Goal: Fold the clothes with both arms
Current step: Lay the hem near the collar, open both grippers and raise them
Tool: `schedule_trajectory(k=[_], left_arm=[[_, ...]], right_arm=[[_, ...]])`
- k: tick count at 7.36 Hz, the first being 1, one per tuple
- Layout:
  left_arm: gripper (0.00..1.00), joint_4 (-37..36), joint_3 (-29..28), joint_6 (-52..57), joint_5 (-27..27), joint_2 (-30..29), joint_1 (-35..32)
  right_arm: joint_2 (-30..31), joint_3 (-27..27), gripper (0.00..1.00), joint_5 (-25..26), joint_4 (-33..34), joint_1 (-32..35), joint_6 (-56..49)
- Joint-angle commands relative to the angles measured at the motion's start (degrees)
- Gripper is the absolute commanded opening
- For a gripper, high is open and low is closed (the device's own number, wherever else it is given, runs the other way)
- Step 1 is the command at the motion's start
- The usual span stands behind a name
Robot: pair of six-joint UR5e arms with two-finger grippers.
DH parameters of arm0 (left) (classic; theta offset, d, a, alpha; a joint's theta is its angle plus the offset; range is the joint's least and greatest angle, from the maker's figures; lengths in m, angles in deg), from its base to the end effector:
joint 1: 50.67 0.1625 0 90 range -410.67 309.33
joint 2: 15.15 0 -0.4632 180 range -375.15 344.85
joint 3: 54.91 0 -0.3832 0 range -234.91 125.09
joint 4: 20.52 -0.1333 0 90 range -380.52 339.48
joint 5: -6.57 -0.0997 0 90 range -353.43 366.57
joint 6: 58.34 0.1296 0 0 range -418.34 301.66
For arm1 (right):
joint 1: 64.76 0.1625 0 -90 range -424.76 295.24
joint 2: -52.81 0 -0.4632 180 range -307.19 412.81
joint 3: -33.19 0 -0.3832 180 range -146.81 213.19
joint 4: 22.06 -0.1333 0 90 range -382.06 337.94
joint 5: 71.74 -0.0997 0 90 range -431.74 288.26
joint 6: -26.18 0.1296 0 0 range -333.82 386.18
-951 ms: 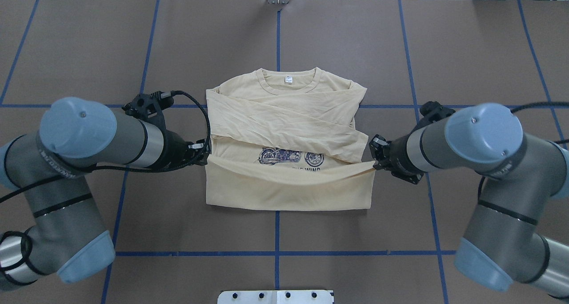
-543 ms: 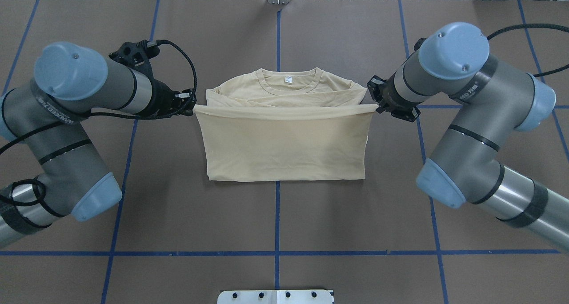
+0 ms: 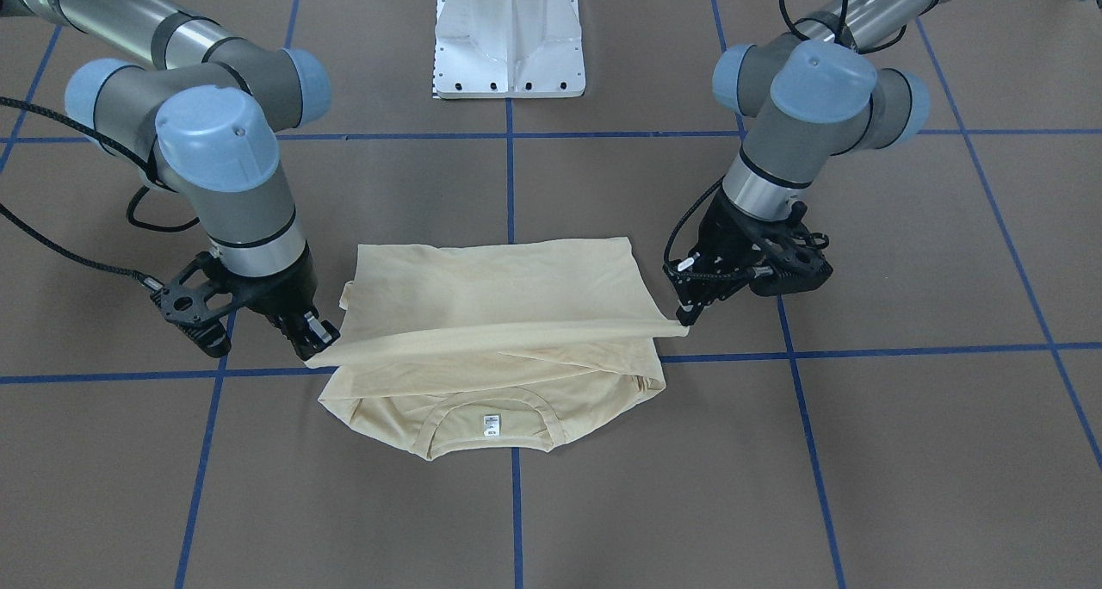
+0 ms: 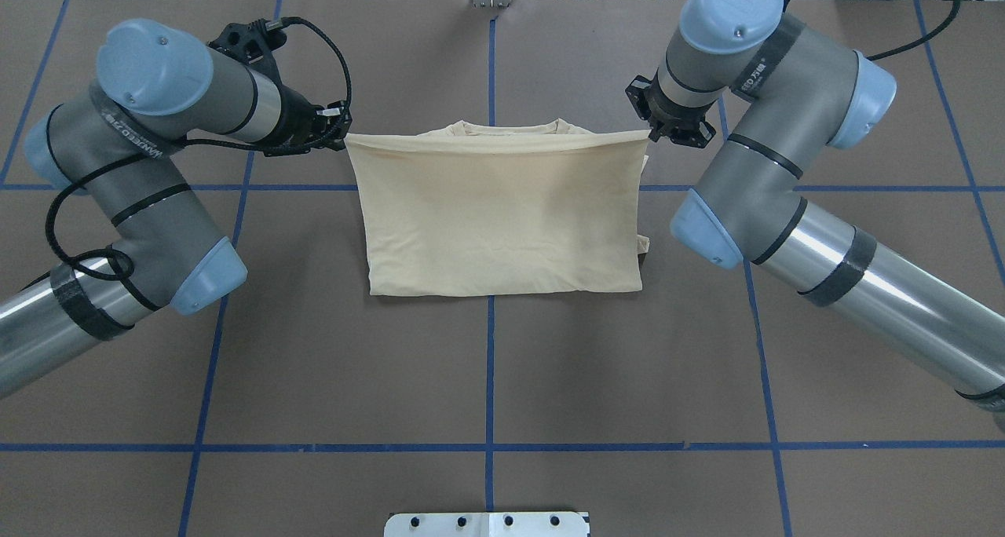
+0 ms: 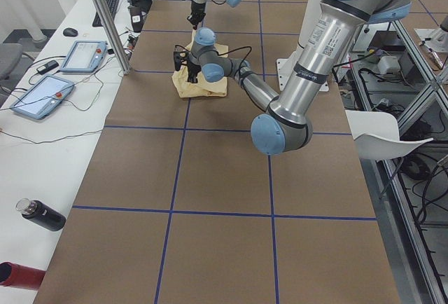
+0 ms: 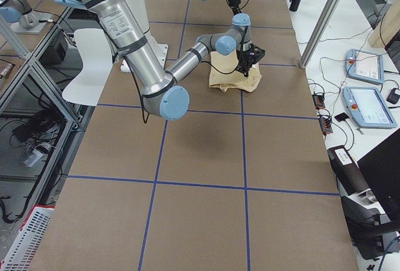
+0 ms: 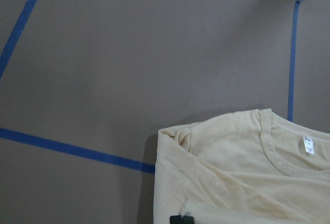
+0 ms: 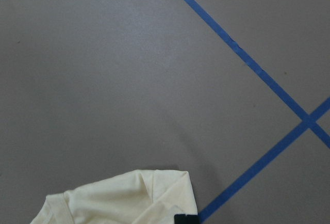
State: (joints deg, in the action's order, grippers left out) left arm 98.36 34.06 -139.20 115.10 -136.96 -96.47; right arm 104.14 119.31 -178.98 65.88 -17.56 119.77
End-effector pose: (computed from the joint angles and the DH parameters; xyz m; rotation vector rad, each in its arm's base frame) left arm 0.4427 -0.5874 0.3361 0.2169 1.0578 -0.4088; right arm -0.4455 -0.6207 0.3448 -0.0334 -0.7179 0.7524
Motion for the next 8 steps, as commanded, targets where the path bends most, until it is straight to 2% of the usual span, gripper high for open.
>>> schedule_trajectory(k=[1,4,6,7,8], left_arm=[[0.00,5.72,-9.74,0.09,-0.24,-4.03,-0.60],[0.00,10.83,-18.37,0.09,-0.60,-7.37,-0.43],[0.00,11.28,-19.89,0.09,-0.60,-7.65,-0.25],[0.04,11.37,-19.98,0.09,-0.60,-7.65,-0.08],[0.11,12.07,-20.15,0.01,-0.60,-7.48,0.10]], right_arm=[[-5.25,-11.27,0.00,0.27,-1.71,0.26,-5.59],[-6.16,-16.76,0.00,0.19,-6.89,-0.09,-5.70],[-7.12,-18.95,0.00,0.27,-7.34,-0.18,-6.49],[-7.47,-19.66,0.00,0.45,-7.43,-0.27,-6.75],[-7.47,-20.02,0.25,0.54,-8.30,-0.27,-6.67]])
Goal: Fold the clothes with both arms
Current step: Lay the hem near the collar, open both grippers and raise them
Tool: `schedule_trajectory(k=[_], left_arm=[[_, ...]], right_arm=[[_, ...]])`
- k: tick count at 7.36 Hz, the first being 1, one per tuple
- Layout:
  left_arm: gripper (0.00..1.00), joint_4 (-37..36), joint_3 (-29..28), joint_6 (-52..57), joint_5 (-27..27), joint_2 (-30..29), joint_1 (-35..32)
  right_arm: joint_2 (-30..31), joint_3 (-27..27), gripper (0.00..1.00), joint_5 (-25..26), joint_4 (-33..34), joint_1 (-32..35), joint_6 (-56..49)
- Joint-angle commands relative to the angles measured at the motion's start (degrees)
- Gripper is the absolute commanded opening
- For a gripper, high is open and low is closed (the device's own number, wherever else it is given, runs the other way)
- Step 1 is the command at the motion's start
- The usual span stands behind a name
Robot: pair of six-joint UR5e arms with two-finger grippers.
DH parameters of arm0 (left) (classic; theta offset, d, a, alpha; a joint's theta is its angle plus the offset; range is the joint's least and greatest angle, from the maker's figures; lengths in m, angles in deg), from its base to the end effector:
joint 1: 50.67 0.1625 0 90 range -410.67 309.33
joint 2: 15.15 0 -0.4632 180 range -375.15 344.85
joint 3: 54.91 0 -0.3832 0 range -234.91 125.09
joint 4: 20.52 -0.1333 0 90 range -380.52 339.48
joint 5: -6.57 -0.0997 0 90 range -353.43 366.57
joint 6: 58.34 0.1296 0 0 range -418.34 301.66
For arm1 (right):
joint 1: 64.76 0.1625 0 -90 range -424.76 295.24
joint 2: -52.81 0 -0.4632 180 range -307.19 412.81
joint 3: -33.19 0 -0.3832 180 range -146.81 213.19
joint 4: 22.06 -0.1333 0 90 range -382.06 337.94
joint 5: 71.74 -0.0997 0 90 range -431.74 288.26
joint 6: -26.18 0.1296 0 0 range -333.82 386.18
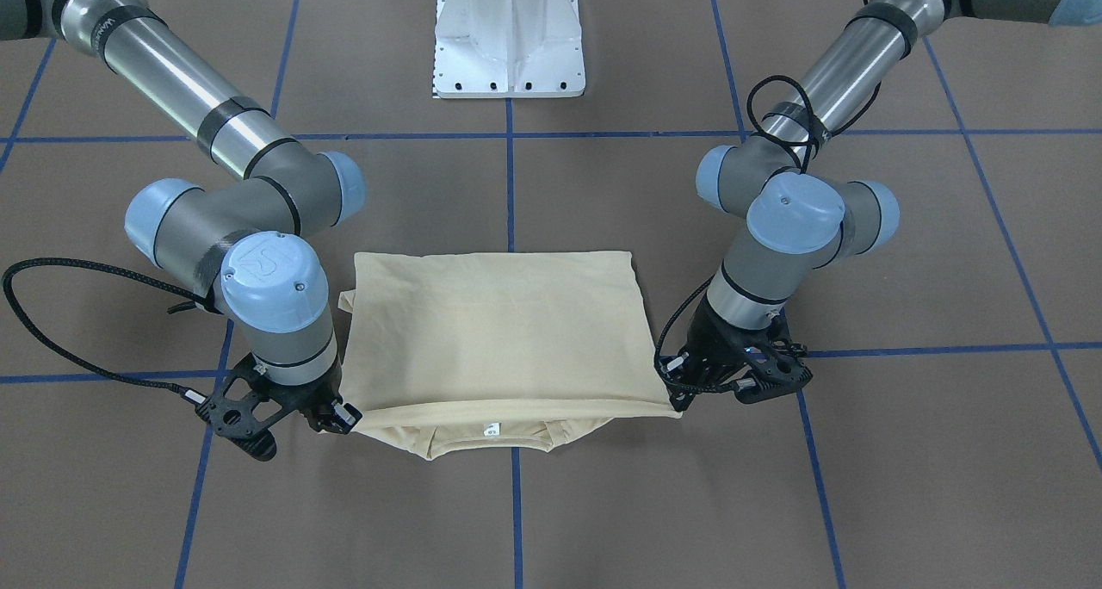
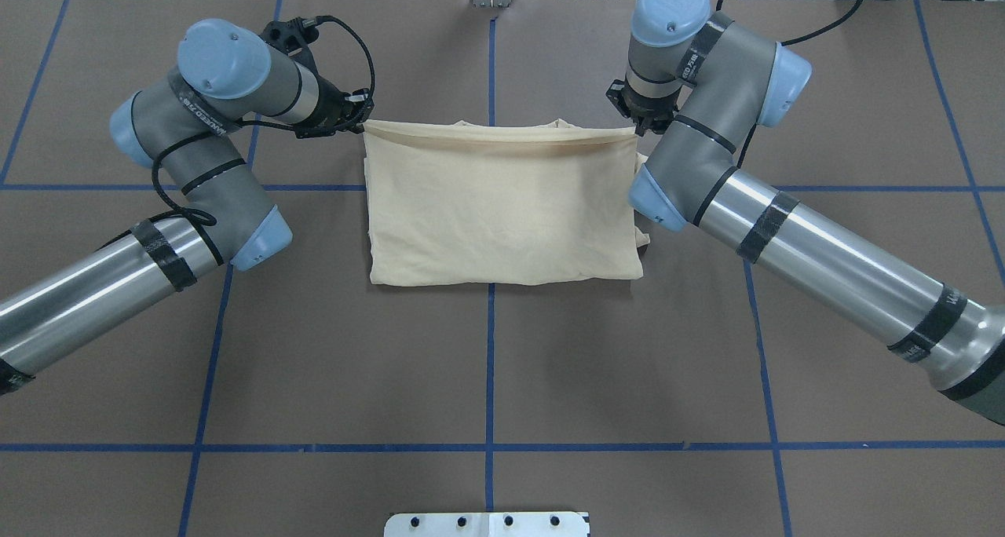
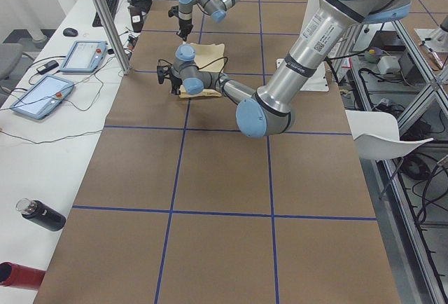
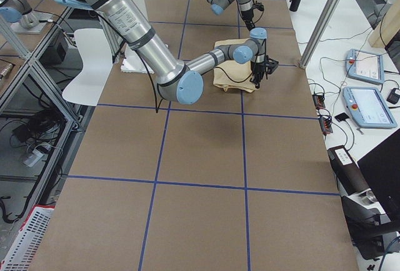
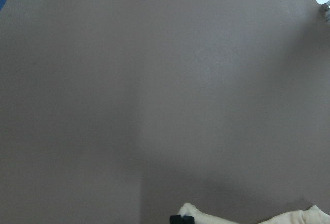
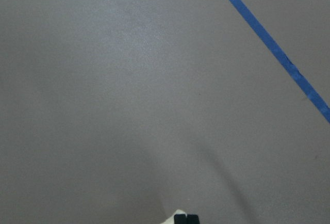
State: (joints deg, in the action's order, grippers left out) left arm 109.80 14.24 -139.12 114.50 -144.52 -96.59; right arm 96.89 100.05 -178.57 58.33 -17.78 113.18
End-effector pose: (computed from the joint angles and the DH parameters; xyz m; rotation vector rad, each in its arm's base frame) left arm 0.4994 -0.6499 0.3774 0.2203 1.0418 -0.4189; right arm -0.5008 -0.6771 0.3877 -0.0224 -0.6412 0.6587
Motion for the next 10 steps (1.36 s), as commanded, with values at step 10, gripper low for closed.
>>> schedule_trajectory(k=[10], left_arm=[[0.36,3.36,6.87,0.19,0.26,4.74,-1.71]], right_arm=[[14.94,26.15,0.64,-1.01,-2.17,-3.19,11.75]])
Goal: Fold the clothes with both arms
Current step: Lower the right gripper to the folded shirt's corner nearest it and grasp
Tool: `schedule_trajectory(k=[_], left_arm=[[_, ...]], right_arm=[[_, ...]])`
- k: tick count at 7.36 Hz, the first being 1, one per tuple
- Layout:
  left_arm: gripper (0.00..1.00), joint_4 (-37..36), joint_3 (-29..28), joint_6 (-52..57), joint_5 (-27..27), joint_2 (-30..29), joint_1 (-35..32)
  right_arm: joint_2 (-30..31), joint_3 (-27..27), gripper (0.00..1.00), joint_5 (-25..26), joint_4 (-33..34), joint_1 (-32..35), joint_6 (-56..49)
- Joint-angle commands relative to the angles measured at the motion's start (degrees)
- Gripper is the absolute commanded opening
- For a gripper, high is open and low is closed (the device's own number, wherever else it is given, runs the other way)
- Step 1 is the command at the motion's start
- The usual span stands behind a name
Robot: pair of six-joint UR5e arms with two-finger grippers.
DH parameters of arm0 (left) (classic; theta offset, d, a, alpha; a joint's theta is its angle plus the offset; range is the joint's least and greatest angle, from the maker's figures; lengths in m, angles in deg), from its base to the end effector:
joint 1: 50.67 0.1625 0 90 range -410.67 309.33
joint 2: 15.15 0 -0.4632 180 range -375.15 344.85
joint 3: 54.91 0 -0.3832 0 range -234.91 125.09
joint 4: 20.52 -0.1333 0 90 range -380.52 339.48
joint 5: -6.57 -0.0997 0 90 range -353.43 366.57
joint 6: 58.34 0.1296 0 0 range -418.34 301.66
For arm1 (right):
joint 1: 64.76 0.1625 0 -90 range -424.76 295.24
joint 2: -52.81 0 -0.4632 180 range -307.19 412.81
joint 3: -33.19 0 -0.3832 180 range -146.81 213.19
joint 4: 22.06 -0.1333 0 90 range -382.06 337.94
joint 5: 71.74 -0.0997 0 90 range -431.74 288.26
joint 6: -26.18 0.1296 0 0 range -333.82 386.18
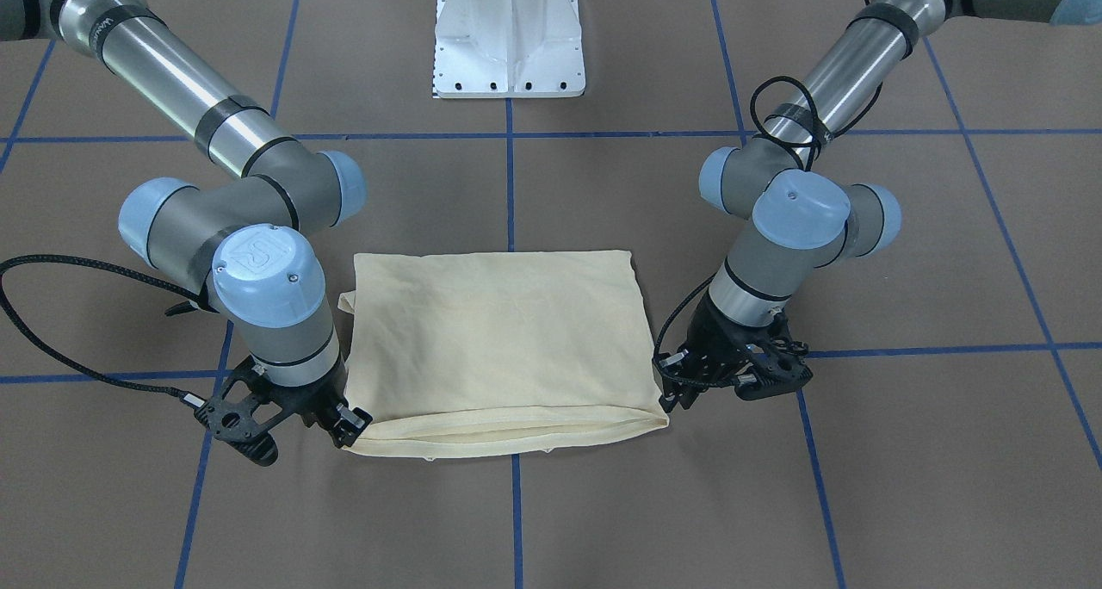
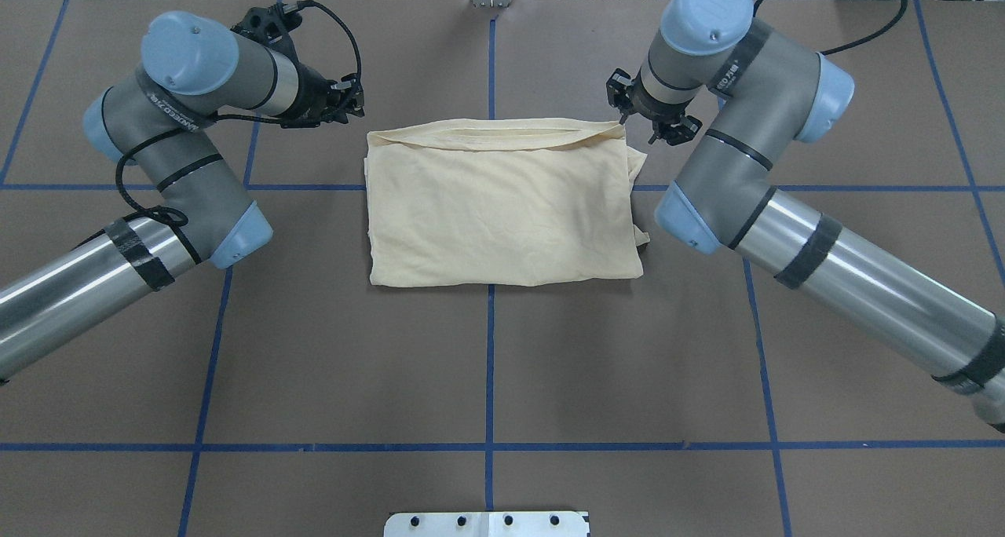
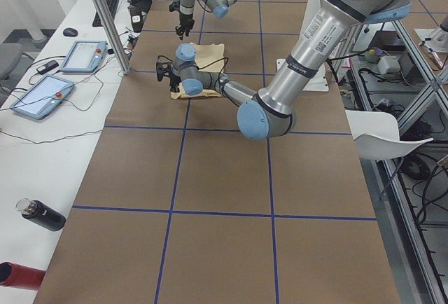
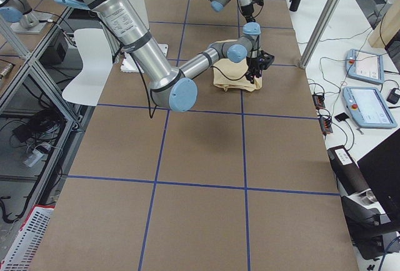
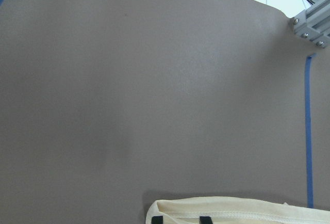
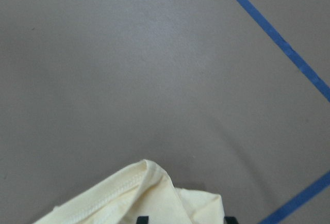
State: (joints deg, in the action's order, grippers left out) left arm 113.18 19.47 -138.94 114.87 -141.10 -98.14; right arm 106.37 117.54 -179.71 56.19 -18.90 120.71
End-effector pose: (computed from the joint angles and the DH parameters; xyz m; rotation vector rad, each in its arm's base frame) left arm 0.4628 -0.6415 0.3686 0.2783 1.1172 -0.4118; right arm -0.4631 -0.6112 0.3624 -0.0204 -0.8123 0.7156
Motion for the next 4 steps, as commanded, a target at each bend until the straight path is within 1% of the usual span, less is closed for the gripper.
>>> schedule_trajectory(k=[1,2,3,4], left_arm=[[0.36,-0.02,1.73,0.01,-0.45,1.41,-0.51],[0.36,-0.02,2.08,0.01,-0.63,1.50,-0.78],[0.36,-0.19,2.44,-0.07,-0.72,1.50,-0.86],[0.36,-0.28,2.61,-0.08,-0.81,1.59,-0.95]], right_arm=[[10.37,14.04,0.66,0.83,-0.02,-4.79,8.09],[15.90,20.09,0.67,2.66,-0.11,-7.51,11.17],[16.74,21.37,0.70,6.25,-0.20,-10.33,14.95],[16.66,21.47,0.70,9.50,-1.33,-12.70,19.25]])
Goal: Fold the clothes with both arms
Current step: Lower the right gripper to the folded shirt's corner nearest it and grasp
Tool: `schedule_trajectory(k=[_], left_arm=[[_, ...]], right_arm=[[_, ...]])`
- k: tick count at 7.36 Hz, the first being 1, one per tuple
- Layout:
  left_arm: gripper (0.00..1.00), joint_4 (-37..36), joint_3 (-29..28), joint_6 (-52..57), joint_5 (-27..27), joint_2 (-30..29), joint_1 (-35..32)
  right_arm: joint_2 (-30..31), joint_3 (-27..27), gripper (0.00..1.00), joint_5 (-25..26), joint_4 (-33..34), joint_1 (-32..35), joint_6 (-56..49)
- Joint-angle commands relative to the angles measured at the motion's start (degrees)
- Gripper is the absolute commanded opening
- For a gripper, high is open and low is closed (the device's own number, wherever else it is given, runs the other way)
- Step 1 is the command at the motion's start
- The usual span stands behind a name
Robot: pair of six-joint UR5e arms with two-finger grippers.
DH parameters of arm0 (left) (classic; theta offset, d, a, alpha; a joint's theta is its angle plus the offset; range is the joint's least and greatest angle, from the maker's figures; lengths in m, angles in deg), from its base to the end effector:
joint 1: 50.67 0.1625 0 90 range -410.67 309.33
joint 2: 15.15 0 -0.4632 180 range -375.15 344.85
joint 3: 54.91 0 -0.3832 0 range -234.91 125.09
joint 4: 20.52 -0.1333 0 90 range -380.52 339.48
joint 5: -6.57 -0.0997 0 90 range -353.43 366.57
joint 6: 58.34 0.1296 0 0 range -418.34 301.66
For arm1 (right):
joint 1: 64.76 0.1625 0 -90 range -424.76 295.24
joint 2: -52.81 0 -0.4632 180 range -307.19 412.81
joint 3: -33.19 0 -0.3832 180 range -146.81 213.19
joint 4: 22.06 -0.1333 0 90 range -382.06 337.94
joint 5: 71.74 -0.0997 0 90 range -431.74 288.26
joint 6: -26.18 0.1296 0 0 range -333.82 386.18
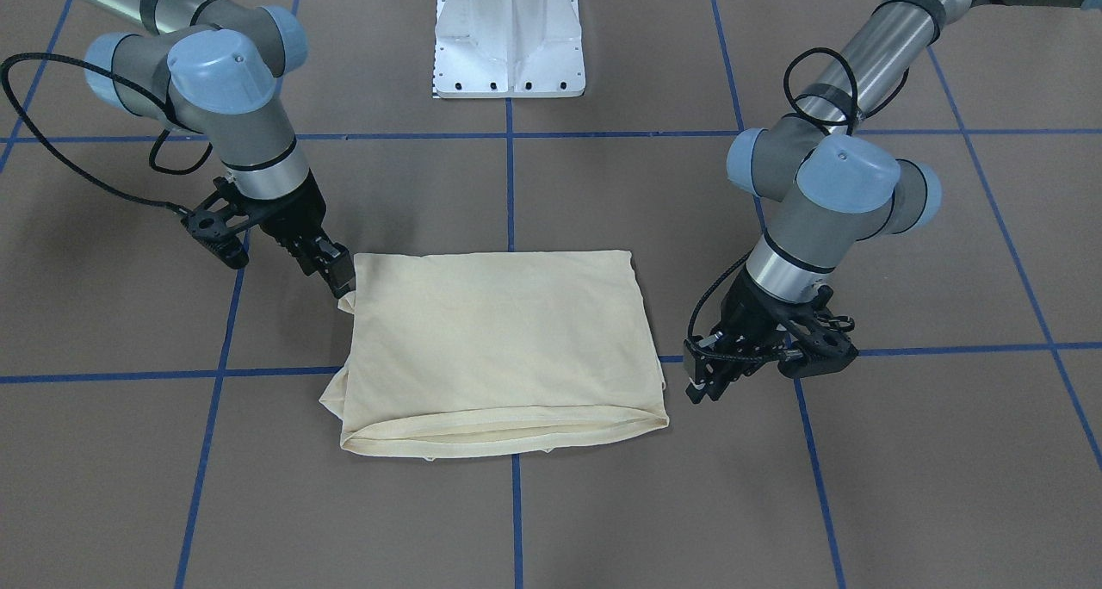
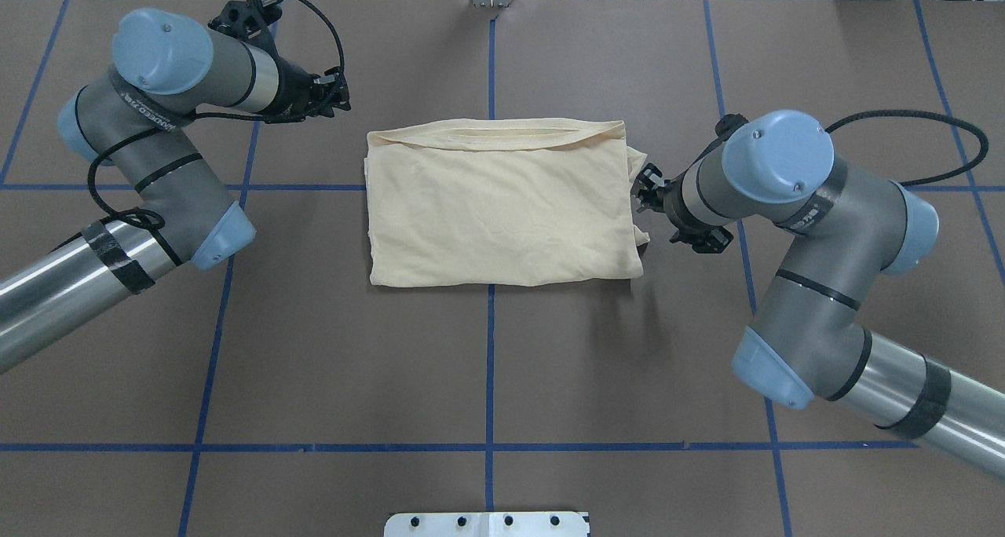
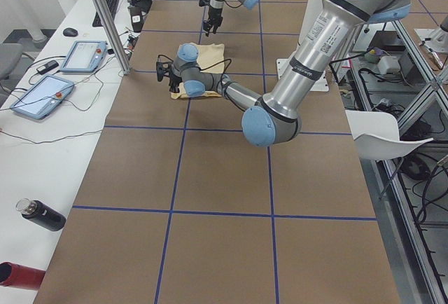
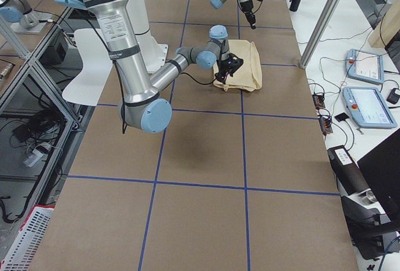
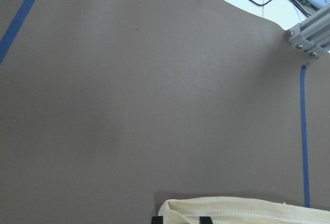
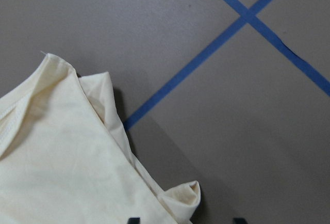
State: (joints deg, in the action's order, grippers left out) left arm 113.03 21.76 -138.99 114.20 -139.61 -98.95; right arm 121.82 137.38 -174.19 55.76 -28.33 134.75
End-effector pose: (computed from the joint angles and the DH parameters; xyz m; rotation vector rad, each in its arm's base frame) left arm 0.4448 -0.6402 0.3690 0.3016 1.1214 -0.4287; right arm -0.4522 -0.4647 0.3866 -0.0767 -0.8703 0.8106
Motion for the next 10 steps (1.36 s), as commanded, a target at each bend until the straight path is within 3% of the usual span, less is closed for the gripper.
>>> schedule_trajectory(k=[1,4,7,8,10], left_arm=[[0.37,-0.13,1.02,-0.03,-1.36,0.62,-0.15],[0.37,-0.13,1.03,0.05,-1.89,0.62,-0.06],[0.36,-0.13,1.11,0.32,-2.77,0.89,-0.06],[0.37,-0.22,1.03,1.19,-3.12,0.89,-0.06],[0.36,-0.13,1.03,1.29,-3.56,0.97,-0.06]], right_arm=[[1.39,1.28,0.70,6.19,-3.87,-4.78,7.94],[3.23,0.76,0.70,9.45,-4.78,-8.20,7.80],[2.80,-0.21,0.68,9.64,-4.78,-9.01,7.62],[2.62,-0.21,0.50,9.73,-4.78,-9.01,7.71],[2.53,-0.30,0.00,9.73,-4.78,-9.01,7.80]])
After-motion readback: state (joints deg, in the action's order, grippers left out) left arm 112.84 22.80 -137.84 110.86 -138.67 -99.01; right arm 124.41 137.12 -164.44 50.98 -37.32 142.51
